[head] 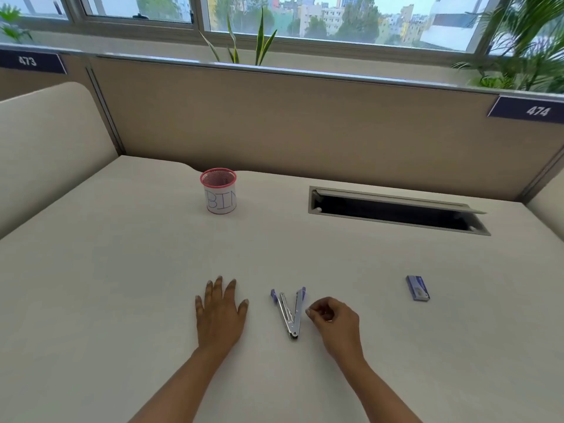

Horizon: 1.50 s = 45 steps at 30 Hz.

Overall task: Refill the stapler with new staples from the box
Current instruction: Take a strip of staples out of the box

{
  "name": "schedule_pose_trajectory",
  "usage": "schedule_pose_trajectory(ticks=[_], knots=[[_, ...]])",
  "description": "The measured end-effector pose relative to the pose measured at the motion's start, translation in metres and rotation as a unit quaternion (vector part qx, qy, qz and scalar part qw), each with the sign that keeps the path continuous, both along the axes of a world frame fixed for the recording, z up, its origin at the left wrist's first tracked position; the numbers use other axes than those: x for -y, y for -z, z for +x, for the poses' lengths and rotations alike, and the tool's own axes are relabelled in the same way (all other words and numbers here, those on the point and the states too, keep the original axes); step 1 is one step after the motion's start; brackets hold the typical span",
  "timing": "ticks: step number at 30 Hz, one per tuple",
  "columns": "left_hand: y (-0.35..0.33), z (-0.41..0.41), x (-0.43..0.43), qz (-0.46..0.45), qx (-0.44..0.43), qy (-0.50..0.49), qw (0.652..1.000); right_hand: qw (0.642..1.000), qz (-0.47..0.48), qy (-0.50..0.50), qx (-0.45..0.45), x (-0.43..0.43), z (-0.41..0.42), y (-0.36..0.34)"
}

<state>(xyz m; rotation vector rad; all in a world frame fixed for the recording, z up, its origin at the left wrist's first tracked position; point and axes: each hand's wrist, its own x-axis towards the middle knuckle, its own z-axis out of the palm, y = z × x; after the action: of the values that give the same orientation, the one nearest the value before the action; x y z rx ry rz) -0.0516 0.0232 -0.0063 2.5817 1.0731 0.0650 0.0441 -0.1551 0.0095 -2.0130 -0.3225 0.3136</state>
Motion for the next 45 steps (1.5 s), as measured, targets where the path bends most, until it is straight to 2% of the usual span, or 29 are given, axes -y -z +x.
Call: schedule_pose_trajectory(ticks=[6,17,22,27,34,38,41,45], knots=[[-0.004,-0.009,0.029,-0.016,-0.011,0.010,1.000,1.000,-0.014,0.000,-0.023,0.017,-0.013,0.006],[-0.009,-0.004,0.059,-0.072,0.011,0.013,0.997,0.995,-0.080,-0.054,0.022,0.029,-0.023,0.010],[-0.009,0.003,0.068,-0.085,0.088,0.009,0.992,0.993,-0.100,0.002,0.066,0.047,0.007,0.001],[-0.012,0.017,0.078,-0.066,0.139,0.054,0.987,0.977,-0.148,0.075,0.131,0.074,0.058,-0.006],[-0.001,0.027,0.085,-0.017,0.122,0.136,0.983,0.957,-0.256,0.105,0.086,0.098,0.105,0.000],[0.004,0.028,0.083,-0.015,0.118,0.142,0.983,0.961,-0.236,0.100,0.103,0.100,0.108,0.013],[0.002,0.028,0.082,-0.025,0.127,0.139,0.982,0.974,-0.172,0.107,0.104,0.094,0.099,0.009],[0.000,0.028,0.083,-0.033,0.129,0.138,0.981,0.974,-0.148,0.100,0.138,0.079,0.074,-0.001]])
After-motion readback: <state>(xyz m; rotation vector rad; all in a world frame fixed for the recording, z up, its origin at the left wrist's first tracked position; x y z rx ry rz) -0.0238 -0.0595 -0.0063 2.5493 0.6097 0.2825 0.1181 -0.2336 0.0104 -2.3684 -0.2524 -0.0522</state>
